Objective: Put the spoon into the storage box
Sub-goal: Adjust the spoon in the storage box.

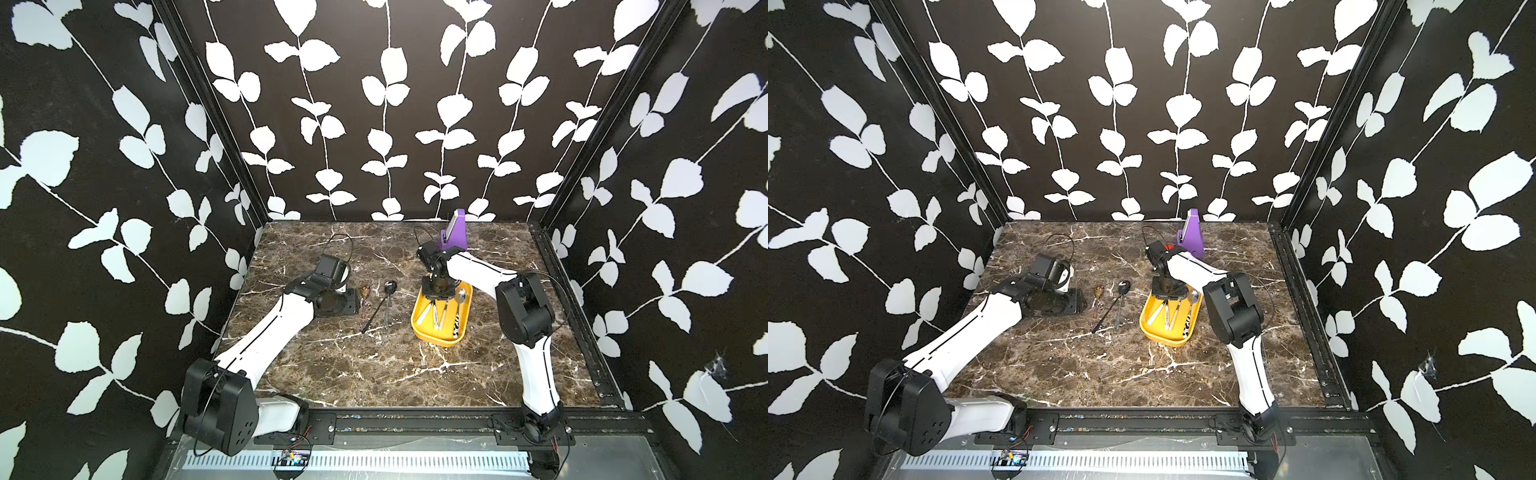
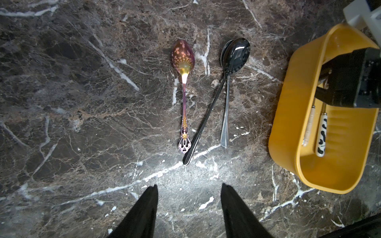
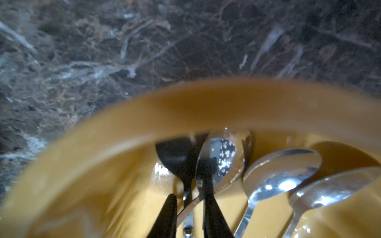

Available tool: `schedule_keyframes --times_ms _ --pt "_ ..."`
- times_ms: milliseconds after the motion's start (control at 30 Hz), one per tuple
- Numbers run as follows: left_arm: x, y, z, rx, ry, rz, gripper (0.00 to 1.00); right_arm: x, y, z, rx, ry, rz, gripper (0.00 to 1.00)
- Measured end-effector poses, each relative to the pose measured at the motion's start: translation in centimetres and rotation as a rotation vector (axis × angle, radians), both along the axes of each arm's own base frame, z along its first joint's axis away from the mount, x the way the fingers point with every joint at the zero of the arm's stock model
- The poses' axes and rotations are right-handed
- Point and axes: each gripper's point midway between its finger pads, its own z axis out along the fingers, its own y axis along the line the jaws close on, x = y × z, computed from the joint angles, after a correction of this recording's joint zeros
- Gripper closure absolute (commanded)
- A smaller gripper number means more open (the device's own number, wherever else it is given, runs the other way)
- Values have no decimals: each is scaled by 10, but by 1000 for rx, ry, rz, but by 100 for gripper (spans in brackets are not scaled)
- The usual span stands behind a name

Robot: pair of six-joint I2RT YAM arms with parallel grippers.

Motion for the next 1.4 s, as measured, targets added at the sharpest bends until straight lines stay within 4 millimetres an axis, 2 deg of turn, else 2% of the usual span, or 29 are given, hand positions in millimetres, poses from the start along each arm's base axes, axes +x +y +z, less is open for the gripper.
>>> schedule_keyframes --times_ms 200,467,667,933,1100,1233,1400 --pt "0 0 -2 3 7 0 46 0 1 1 9 -1 -5 95" --pt "0 0 -5 7 16 0 46 0 3 7 36 -14 -10 100" --pt "0 -1 -5 7 16 -4 46 -2 1 13 84 -34 -36 100" --pt "-1 -4 -8 10 24 -12 46 5 -1 10 309 -52 -122 100" --pt "1 -5 -10 10 24 -14 46 16 13 13 419 -63 -121 100" --pt "1 -6 -11 11 28 -15 46 16 17 7 443 -53 -119 100" --pt "0 -6 -11 12 29 -16 46 15 16 5 441 -49 -116 91"
